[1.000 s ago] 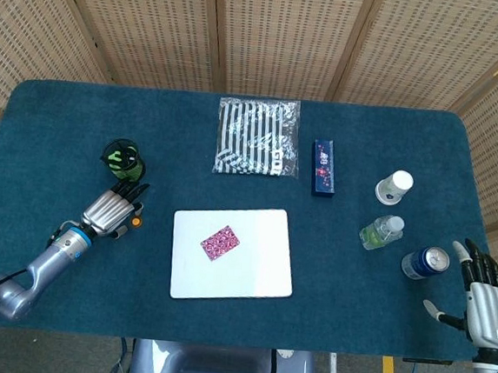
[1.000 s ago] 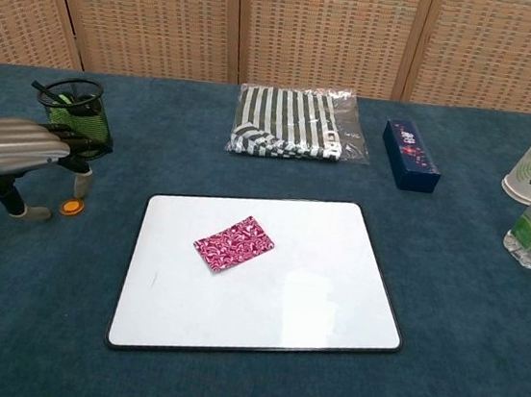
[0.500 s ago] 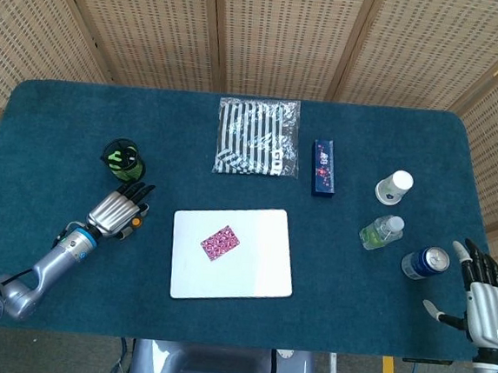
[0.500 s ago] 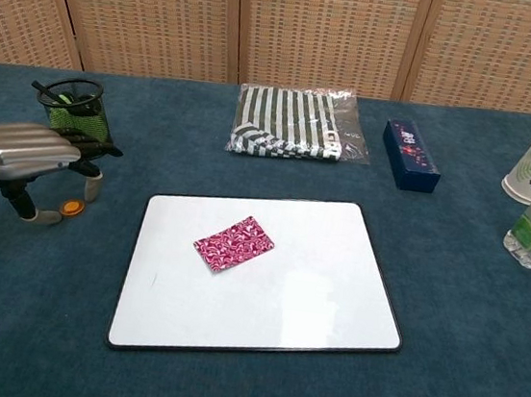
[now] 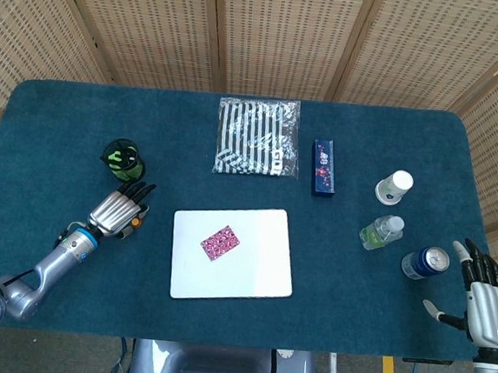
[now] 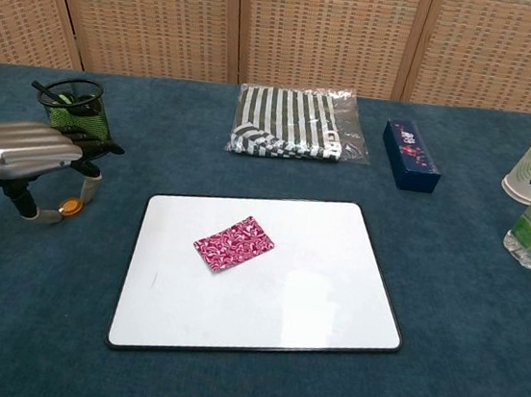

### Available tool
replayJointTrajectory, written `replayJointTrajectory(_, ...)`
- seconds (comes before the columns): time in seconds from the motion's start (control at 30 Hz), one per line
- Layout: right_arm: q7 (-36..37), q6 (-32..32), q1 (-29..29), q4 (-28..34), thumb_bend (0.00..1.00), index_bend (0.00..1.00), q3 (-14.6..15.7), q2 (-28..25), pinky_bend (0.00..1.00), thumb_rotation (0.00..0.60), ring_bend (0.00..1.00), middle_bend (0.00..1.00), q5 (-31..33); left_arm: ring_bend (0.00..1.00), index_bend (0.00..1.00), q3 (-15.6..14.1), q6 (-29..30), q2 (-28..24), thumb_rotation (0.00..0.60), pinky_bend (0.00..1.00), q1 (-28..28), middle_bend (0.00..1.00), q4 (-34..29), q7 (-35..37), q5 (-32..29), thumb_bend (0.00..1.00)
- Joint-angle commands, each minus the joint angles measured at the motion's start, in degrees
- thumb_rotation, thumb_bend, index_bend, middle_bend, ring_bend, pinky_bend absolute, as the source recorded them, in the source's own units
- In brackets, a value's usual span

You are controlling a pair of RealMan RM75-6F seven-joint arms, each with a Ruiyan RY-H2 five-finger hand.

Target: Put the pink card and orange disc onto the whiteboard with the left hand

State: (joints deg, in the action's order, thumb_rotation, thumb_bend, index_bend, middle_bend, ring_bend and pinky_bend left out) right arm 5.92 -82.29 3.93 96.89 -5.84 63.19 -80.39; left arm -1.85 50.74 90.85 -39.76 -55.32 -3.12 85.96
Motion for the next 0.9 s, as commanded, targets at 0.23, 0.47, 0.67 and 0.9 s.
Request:
replayJointTrajectory(0.23,0.3,0.0,0.0,0.1,0.00,0.00,0.0,-0.1,0.00,0.600,0.00,0.00,0.0,0.00,0.56,1.1,1.3,-1.5,0.600,0.00,-0.4,0.00,-2.8,-1.3,0.2,0.33)
replayJointTrajectory(0.47,0.5,0.0,0.0,0.0,0.00,0.00,0.1,-0.1,0.00,0.600,0.00,0.00,-0.1,0.00,0.56,3.6,1.9,-3.4,0.600,0.00,-2.3,0.00,-10.4,-6.3,-0.4,0.33)
replayJointTrajectory(0.67,0.4,0.1,0.0,-0.1,0.00,0.00,0.1,-0.1,0.00,0.600,0.00,0.00,-0.2,0.00,0.56,6.4,-0.4,-2.3,0.600,0.00,-5.7,0.00,-18.6,-15.9,-2.5,0.33)
replayJointTrajectory(0.9,1.0,0.3,0.0,-0.1,0.00,0.00,0.1,-0.3,0.00,0.600,0.00,0.00,-0.1,0.00,0.56,8.6,-3.6,2.8,0.600,0.00,-8.6,0.00,-20.6,-24.5,-7.3,0.33)
